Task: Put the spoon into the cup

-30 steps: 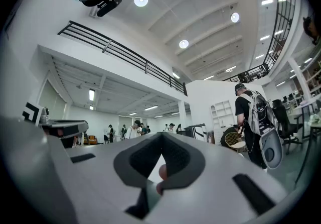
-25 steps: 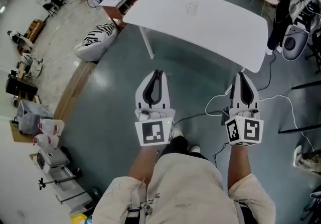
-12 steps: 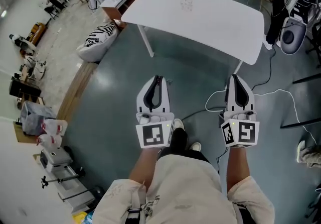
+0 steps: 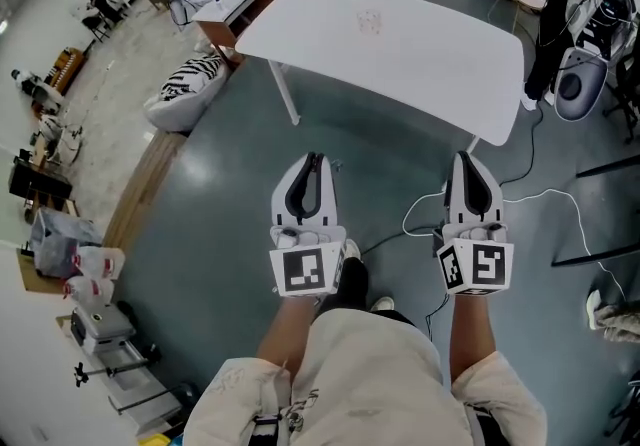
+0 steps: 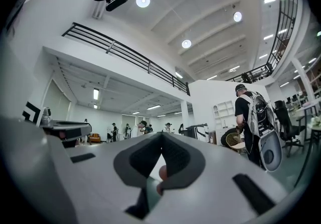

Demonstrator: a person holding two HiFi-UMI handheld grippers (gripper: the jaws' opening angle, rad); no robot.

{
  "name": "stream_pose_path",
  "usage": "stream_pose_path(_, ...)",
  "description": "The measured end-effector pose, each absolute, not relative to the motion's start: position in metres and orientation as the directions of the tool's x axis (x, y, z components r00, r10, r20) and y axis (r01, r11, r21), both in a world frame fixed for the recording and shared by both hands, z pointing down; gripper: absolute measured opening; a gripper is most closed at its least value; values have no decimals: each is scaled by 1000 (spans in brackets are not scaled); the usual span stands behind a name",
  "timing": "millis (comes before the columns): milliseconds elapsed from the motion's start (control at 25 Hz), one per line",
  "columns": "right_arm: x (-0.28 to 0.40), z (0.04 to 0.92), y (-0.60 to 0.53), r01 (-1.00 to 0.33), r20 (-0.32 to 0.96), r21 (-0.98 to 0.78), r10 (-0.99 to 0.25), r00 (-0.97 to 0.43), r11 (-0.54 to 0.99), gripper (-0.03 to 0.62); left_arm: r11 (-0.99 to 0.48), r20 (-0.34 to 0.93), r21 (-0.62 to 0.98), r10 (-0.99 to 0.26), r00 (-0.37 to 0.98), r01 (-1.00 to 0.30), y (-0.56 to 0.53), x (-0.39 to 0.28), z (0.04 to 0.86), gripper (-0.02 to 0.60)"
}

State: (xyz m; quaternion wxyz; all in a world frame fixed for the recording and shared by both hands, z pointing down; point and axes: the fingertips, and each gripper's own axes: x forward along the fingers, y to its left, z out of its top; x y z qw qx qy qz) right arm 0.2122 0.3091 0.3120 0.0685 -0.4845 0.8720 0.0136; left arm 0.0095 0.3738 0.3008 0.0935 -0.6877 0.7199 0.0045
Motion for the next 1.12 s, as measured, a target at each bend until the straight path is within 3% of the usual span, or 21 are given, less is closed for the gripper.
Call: stream_pose_path(1120,27,302,104,-861,-67,10,-859,-508,509,-12,20,-154,-32,-988,-15,-999,164,-181,301,41)
